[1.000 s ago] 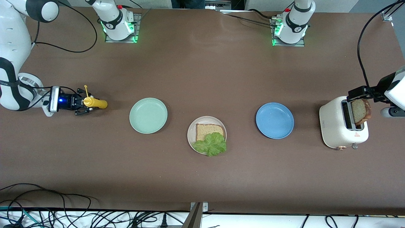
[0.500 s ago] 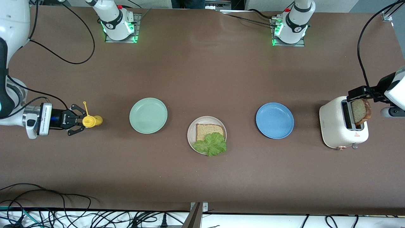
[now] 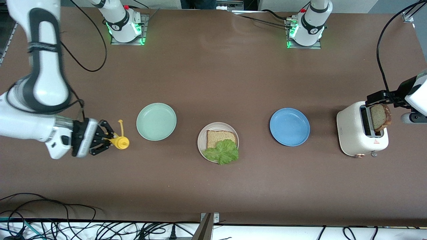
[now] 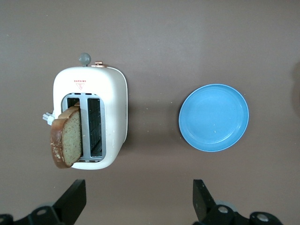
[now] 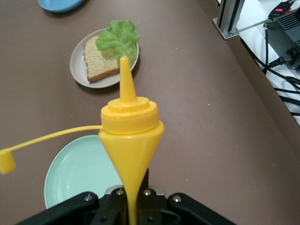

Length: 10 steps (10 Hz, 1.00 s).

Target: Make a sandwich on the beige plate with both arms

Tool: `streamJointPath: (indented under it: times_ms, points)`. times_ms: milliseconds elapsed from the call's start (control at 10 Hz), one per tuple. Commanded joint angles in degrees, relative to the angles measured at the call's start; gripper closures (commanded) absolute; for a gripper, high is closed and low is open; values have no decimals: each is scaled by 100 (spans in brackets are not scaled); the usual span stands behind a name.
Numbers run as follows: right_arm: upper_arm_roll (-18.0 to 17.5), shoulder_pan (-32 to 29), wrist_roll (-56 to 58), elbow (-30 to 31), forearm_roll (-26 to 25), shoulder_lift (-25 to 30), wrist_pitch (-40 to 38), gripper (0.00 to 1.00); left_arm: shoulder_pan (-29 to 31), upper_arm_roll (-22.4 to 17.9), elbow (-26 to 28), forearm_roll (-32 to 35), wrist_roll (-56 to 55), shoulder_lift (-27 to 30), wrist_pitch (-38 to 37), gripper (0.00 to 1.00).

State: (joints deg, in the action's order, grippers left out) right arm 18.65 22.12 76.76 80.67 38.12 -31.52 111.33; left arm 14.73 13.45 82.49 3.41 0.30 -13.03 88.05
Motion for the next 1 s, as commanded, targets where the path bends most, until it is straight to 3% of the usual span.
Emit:
streamJointPath:
  times_ms: [0, 200, 300, 500, 900]
  points:
    - [60, 834, -1604, -227, -1257, -117, 711, 100, 3, 18, -57, 80, -21, 37, -95, 0]
    - [69, 1581, -2924, -227, -2653, -336, 1205, 100, 3, 18, -57, 80, -21, 28, -95, 0]
    - [77, 1941, -3696, -235, -3592, -477, 1355, 100, 3, 18, -57, 80, -21, 28, -95, 0]
    - [60, 2539, -5226, -227, -5150, -696, 1356, 100, 3, 18, -57, 80, -21, 37, -95, 0]
    - [95, 3341, -7074, -227, -6928, -1197, 1251, 100, 3, 18, -57, 80, -21, 28, -95, 0]
